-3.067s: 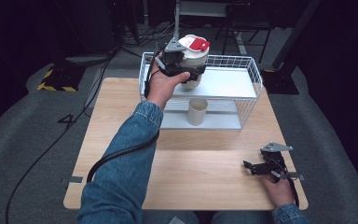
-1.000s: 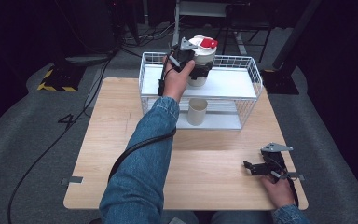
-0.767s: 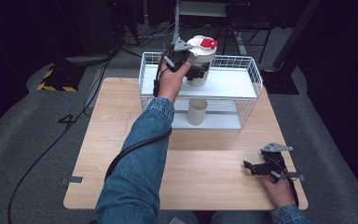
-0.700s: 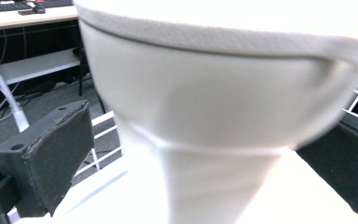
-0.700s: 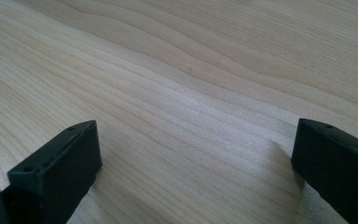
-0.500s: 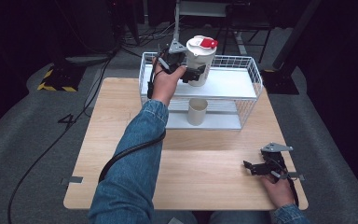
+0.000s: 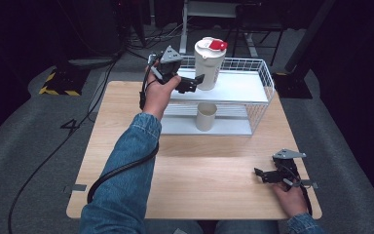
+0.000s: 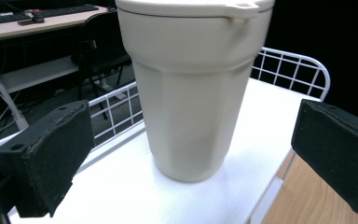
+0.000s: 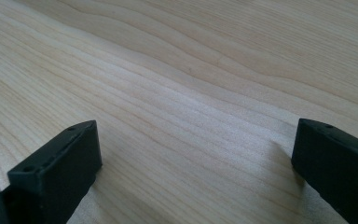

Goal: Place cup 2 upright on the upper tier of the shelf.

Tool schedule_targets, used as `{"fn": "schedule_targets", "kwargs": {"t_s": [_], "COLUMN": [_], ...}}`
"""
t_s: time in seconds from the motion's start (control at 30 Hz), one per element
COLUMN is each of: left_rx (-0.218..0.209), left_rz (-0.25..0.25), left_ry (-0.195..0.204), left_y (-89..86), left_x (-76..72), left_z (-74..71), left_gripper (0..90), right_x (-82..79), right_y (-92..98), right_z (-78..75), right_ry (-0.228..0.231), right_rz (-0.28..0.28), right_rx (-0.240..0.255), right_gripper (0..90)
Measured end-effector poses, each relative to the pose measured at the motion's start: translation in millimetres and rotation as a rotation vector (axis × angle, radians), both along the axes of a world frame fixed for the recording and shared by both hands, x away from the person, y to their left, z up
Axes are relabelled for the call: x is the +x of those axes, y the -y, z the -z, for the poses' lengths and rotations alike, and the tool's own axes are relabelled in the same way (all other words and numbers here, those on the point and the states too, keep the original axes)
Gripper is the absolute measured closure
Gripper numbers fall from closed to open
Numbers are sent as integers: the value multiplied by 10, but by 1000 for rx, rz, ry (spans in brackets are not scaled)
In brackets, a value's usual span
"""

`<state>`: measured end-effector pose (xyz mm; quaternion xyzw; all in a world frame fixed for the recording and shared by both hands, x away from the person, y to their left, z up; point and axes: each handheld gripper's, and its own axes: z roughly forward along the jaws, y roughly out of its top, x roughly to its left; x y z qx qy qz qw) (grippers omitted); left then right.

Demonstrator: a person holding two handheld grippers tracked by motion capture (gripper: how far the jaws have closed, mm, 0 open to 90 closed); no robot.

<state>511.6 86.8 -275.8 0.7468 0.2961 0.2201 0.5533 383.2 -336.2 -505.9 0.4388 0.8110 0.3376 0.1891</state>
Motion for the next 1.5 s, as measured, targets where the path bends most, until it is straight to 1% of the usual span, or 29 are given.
{"fn": "schedule_targets", "kwargs": {"t_s": [0.07,0.2,0.27,0.43,0.5,0.63,0.77,0.83,1.03,1.17,1.3,1.4,1.5], "left_rx": [-3,19,21,17,16,14,25,29,59,67,89,100,96], "left_rz": [7,11,20,32,33,39,43,47,51,57,73,78,84], "left_ry": [2,-7,-10,-4,-9,-7,-1,-3,-10,-14,-30,-35,-42], "left_y": [-40,-130,-169,-279,-322,-413,-496,-532,-630,-691,-736,-763,-792], "left_x": [-57,-198,-256,-435,-506,-646,-774,-829,-964,-1050,-1120,-1160,-1207], "left_z": [6,19,26,43,56,72,94,108,164,228,330,397,471], "left_gripper": [1,1,1,1,1,1,1,1,1,2,2,2,1], "right_x": [-1,-1,-1,0,-1,-1,-1,-1,-1,-1,-1,-1,-1], "right_y": [-1,-1,0,1,1,0,0,0,-1,-1,-1,-1,-1], "right_z": [0,0,0,0,0,0,0,0,-1,0,0,0,0], "right_ry": [-2,-1,-1,-1,-1,-1,-1,-1,-1,-1,-1,-1,-1], "right_rz": [1,0,-1,-1,-1,-1,-1,-1,1,1,1,1,1], "right_rx": [1,1,-1,-2,-1,-1,-1,-1,0,1,0,0,0], "right_gripper": [16,16,16,16,16,16,16,16,16,16,16,15,16]}}
